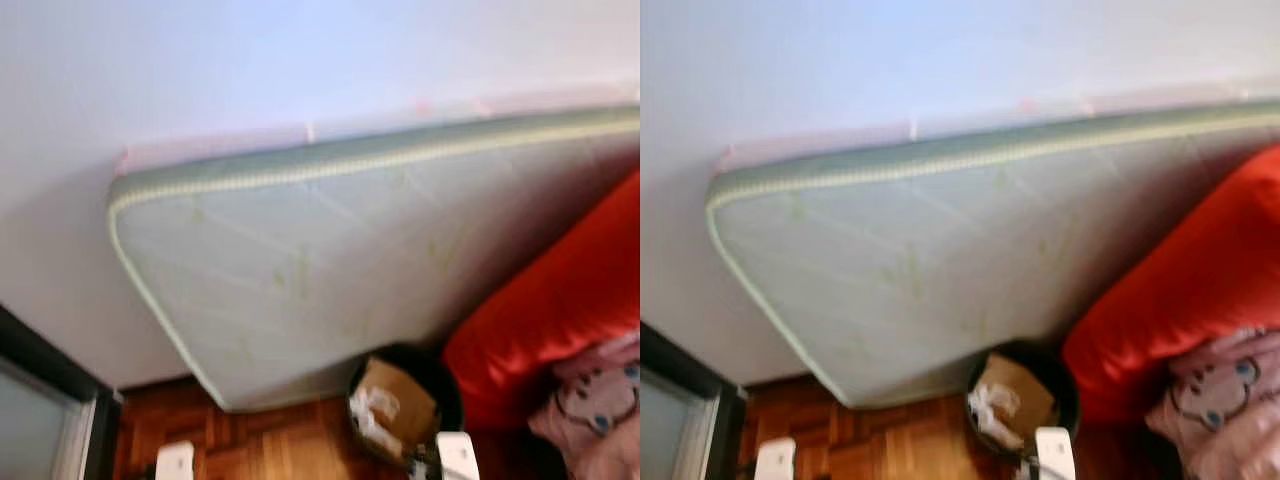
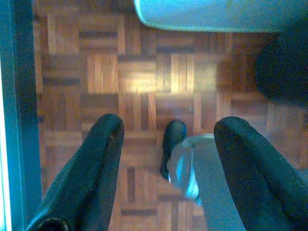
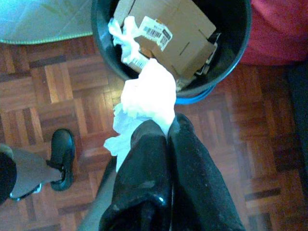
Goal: Clean up the room
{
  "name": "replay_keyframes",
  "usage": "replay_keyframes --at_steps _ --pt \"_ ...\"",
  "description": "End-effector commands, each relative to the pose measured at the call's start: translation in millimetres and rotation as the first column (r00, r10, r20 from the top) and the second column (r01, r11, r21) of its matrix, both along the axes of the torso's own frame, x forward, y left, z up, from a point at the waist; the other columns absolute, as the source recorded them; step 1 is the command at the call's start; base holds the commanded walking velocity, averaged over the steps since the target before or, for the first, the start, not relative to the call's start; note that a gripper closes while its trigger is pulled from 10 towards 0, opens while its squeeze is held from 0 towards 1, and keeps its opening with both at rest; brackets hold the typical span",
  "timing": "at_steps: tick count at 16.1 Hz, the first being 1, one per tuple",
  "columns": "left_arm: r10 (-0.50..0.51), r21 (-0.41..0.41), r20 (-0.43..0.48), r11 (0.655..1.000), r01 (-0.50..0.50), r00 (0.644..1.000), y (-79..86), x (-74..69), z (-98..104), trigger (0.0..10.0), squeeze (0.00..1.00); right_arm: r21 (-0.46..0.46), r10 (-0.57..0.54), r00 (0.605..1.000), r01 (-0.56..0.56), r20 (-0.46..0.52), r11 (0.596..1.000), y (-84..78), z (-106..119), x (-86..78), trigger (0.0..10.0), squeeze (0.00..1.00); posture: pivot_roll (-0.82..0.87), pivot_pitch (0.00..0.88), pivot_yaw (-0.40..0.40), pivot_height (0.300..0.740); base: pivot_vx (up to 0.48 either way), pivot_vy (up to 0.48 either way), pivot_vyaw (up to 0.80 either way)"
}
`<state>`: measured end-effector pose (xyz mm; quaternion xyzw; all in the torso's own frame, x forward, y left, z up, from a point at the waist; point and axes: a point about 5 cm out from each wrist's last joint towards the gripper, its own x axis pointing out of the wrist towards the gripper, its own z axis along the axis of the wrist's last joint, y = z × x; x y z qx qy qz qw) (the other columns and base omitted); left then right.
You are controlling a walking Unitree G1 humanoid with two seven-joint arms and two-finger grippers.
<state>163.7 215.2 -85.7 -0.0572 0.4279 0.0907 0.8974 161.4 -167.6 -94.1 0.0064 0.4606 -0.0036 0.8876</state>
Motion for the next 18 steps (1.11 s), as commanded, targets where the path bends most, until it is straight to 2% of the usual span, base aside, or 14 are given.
replay_keyframes --at_steps 1,4,8,11,14,17,18 --pt "-0.007 -0.015 -0.036 1.000 0.006 0.999 -5.2 -8.3 -4.9 10.0 0.00 -0.017 -0.029 0.999 0.029 -0.022 0.999 -10.1 -2.5 -8.1 10.0 0.00 0.10 0.091 -0.022 0.740 0.296 0.000 0.00" --pt "-0.004 -0.015 -0.040 1.000 0.003 0.999 -3.9 -9.0 -5.0 10.0 0.00 -0.017 -0.032 0.999 0.031 -0.022 0.999 -10.4 -2.6 -8.4 10.0 0.00 0.10 0.091 -0.023 0.740 0.295 0.000 0.00" --pt "-0.001 -0.012 -0.034 1.000 0.000 0.999 -3.7 -8.1 -4.6 10.0 0.00 -0.016 -0.031 1.000 0.031 -0.007 0.999 -10.6 -1.3 -5.9 10.0 0.00 0.10 0.093 -0.022 0.740 0.000 0.000 0.00" --pt "0.000 -0.014 -0.010 1.000 0.000 1.000 -4.9 -5.5 -3.2 10.0 0.00 -0.003 -0.052 0.998 0.052 0.047 0.999 -11.1 3.6 3.9 10.0 0.00 0.10 0.096 -0.022 0.740 0.000 0.000 0.00" --pt "0.006 -0.014 -0.004 1.000 -0.006 1.000 -4.6 -4.8 -2.7 10.0 0.00 0.026 -0.061 0.979 0.057 0.193 0.998 -11.7 22.4 38.8 10.0 0.00 0.11 0.104 -0.021 0.740 0.000 0.000 0.00" --pt "0.009 -0.016 0.000 1.000 -0.009 1.000 -4.4 -4.5 -2.5 10.0 0.00 0.028 -0.045 0.963 0.039 0.265 0.999 -16.8 40.8 69.5 10.0 0.00 0.11 0.107 -0.022 0.740 0.000 0.000 0.00" --pt "0.009 -0.017 -0.001 1.000 -0.009 1.000 -4.6 -4.4 -2.5 10.0 0.00 0.030 -0.049 0.962 0.042 0.267 0.999 -17.4 41.5 70.5 10.0 0.00 0.11 0.112 -0.024 0.740 0.000 0.000 0.00"
